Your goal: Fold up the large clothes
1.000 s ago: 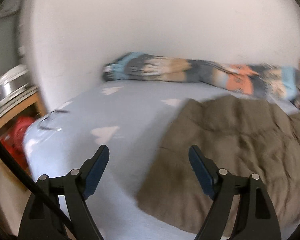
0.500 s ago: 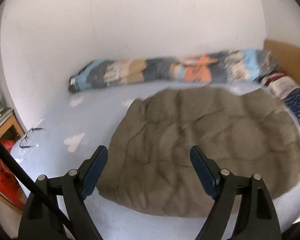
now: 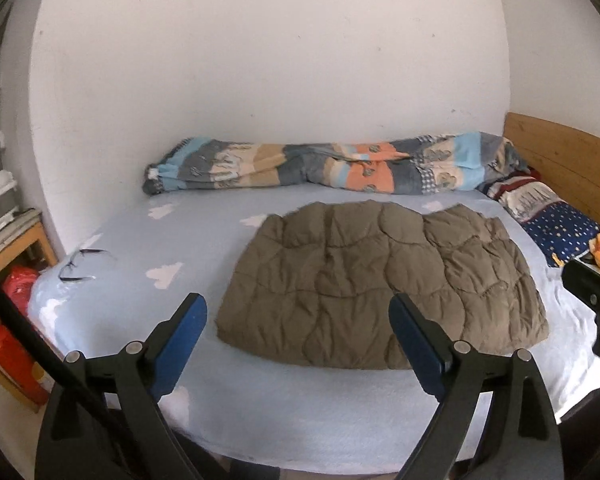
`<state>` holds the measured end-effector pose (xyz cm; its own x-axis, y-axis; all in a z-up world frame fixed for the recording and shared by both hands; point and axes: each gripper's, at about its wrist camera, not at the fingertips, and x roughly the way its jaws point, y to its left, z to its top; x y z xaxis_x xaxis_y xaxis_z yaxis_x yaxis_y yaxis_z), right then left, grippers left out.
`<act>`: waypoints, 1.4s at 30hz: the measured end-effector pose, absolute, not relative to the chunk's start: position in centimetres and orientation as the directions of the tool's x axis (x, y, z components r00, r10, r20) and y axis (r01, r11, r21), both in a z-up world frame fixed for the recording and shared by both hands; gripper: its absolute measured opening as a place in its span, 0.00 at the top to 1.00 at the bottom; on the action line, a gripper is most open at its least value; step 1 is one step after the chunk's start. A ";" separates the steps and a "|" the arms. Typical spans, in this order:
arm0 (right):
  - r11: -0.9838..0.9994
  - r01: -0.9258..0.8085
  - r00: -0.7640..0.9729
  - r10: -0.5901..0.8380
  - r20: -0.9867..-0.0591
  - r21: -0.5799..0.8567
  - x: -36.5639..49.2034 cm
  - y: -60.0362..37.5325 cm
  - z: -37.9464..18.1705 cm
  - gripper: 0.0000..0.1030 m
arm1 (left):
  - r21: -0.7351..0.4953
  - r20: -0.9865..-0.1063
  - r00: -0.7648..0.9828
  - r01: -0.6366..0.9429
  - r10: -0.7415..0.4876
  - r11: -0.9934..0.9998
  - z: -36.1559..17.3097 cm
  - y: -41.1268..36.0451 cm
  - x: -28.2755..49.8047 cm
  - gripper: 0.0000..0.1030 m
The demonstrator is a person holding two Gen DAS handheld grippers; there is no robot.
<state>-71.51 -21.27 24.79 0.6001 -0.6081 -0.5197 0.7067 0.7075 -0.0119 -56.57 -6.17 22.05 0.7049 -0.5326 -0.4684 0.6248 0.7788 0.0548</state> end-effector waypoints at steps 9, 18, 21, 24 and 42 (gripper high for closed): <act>0.717 0.696 0.596 -0.613 -0.519 -0.049 -71.1 -19.8 25.2 0.08 | 0.069 -0.458 0.725 0.606 -0.515 0.792 22.1 -5.0 -56.7 0.10; 0.716 0.697 0.586 -0.603 -0.541 -0.044 -70.6 -20.2 24.5 0.08 | 0.097 -0.436 0.762 0.568 -0.478 0.817 22.6 -5.3 -56.2 0.08; 0.712 0.701 0.580 -0.603 -0.547 -0.041 -70.5 -20.4 24.3 0.08 | 0.131 -0.428 0.792 0.531 -0.435 0.837 22.7 -5.7 -56.0 0.07; 0.711 0.702 0.575 -0.599 -0.558 -0.040 -70.2 -20.6 23.9 0.08 | 0.154 -0.443 0.800 0.512 -0.404 0.845 22.5 -6.1 -55.8 0.07; 0.703 0.710 0.553 -0.589 -0.590 -0.037 -69.5 -21.2 23.1 0.05 | 0.258 -0.533 0.781 0.516 -0.326 0.817 21.8 -7.5 -54.9 0.07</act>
<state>-69.47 -21.25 23.06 0.5526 -0.5888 -0.5898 0.7097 0.7035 -0.0374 -54.85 -7.50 21.84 0.7810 -0.3255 -0.5330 0.5164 0.8167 0.2577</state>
